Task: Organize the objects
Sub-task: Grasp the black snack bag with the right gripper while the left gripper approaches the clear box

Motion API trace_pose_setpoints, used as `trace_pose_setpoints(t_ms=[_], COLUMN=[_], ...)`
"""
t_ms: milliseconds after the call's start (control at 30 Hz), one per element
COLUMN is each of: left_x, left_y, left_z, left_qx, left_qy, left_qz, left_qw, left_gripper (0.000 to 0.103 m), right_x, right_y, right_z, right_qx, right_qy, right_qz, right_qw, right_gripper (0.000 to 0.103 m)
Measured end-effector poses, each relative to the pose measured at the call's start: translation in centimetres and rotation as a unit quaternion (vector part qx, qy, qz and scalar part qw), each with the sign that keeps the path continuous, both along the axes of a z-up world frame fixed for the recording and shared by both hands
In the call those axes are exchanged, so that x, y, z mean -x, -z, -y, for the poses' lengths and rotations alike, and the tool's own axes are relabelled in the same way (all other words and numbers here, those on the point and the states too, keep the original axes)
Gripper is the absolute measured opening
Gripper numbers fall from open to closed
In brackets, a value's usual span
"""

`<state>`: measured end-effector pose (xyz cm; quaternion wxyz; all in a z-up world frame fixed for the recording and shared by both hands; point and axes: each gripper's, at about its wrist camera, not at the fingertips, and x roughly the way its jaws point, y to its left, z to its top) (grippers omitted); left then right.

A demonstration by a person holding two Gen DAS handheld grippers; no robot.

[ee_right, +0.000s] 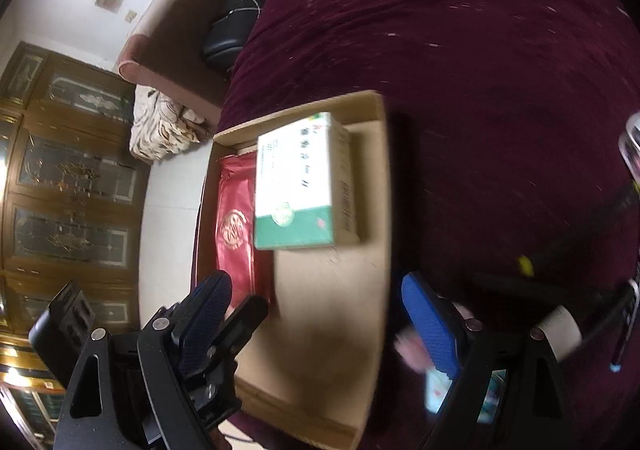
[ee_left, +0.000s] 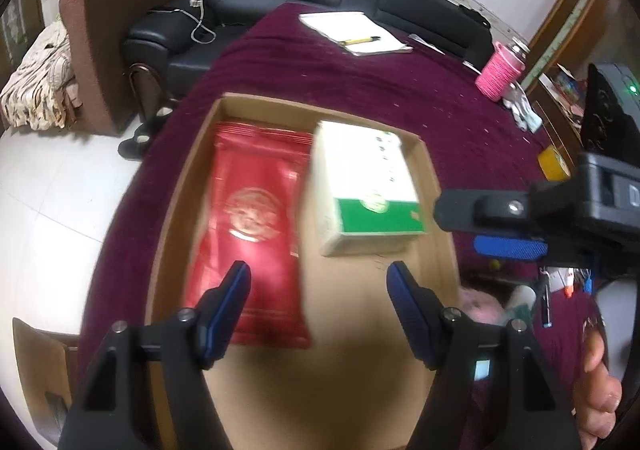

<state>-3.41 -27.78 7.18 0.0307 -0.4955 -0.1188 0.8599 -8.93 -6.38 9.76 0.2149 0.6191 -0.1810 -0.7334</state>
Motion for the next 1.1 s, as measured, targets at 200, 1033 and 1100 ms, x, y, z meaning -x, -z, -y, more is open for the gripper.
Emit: trace_pose_setpoints(t_ms=[200, 1033, 1100], left_x=[-0.2, 1.6, 2.4], left_y=[-1.0, -4.3, -4.3], left_z=[-5.1, -27.8, -28.5], left_qx=[0.006, 0.044, 0.048], left_qy=[0.031, 0.221, 0.233], left_qz=[-0.007, -0.02, -0.018], left_qw=[0.9995, 0.974, 0.9712], left_gripper=[0.07, 0.079, 0.079], right_x=[-2.4, -3.9, -2.6], right_y=[-0.8, 0.2, 1.0], right_z=[-6.7, -39.0, -39.6], right_qx=[0.008, -0.145, -0.167], right_qy=[0.025, 0.16, 0.139], right_qz=[-0.005, -0.057, -0.058], right_qw=[1.0, 0.975, 0.974], right_gripper=[0.091, 0.091, 0.091])
